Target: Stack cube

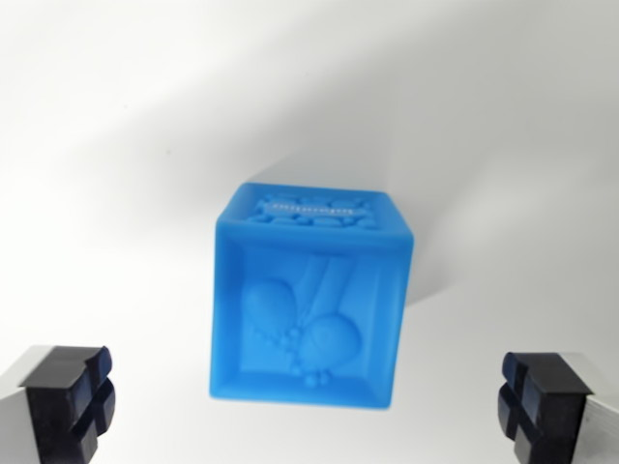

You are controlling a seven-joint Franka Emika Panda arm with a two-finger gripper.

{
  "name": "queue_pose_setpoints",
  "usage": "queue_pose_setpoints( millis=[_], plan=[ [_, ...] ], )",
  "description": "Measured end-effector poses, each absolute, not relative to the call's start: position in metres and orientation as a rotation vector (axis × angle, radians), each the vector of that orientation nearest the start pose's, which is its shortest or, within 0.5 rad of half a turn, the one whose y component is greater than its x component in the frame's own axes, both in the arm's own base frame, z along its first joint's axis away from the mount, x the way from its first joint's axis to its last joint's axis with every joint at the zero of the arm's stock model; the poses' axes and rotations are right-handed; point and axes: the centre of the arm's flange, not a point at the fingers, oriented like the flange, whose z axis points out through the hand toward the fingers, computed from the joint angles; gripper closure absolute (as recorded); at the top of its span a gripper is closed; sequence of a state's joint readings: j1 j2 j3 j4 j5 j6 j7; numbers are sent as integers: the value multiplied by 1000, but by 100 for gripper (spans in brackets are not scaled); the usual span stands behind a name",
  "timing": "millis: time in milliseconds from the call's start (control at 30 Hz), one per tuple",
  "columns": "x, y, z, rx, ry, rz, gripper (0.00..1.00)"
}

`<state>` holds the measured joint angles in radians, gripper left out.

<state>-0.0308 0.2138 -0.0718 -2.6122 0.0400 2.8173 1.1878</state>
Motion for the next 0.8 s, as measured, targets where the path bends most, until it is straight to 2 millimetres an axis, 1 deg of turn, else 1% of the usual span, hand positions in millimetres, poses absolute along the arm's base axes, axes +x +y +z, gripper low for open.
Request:
queue_pose_setpoints(
  millis=[233, 400, 633, 800],
  plan=[
    [430, -48, 151, -2481, 1938, 8, 0],
    [430, -48, 136, -2481, 1937, 7, 0],
    [430, -48, 121, -2480, 1937, 6, 0],
    [430, -48, 116, -2479, 1937, 5, 0]
  ],
)
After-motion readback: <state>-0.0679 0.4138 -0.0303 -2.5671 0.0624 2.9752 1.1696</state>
